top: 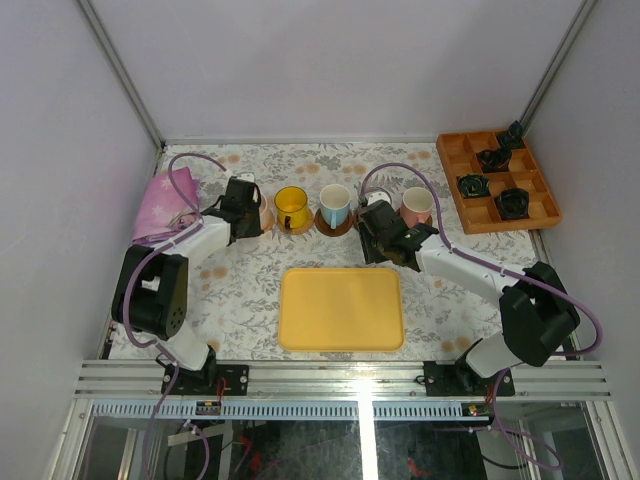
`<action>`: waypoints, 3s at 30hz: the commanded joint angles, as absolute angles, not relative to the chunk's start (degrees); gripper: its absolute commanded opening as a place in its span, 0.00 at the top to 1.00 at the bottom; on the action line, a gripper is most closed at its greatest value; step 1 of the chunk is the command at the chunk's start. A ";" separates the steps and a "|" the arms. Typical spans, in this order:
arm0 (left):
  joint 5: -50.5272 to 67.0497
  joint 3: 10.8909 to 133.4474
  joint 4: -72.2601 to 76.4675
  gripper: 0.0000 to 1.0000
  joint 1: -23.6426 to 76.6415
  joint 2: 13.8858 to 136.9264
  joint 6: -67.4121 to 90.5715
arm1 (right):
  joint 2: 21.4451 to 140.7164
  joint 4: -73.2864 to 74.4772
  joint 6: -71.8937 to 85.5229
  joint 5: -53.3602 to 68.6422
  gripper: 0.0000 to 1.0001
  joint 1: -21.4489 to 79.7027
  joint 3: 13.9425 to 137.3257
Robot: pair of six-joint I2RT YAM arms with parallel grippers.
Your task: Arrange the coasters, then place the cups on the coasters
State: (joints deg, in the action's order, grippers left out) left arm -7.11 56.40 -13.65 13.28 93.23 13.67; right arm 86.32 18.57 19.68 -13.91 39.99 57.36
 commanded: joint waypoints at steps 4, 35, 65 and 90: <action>-9.42 58.61 -10.48 0.89 12.84 93.15 13.74 | 86.56 17.80 19.68 -13.68 0.56 39.64 59.10; -12.15 58.84 -21.74 0.22 12.83 82.39 13.80 | 82.26 19.19 17.75 -18.17 0.55 39.60 62.50; -16.09 55.89 -27.85 0.00 -8.74 58.75 25.87 | 63.47 20.70 27.29 -23.68 0.01 -0.11 56.25; -13.99 51.82 -24.51 0.00 -11.02 57.83 28.83 | 60.50 18.57 26.05 -24.28 0.01 0.00 53.38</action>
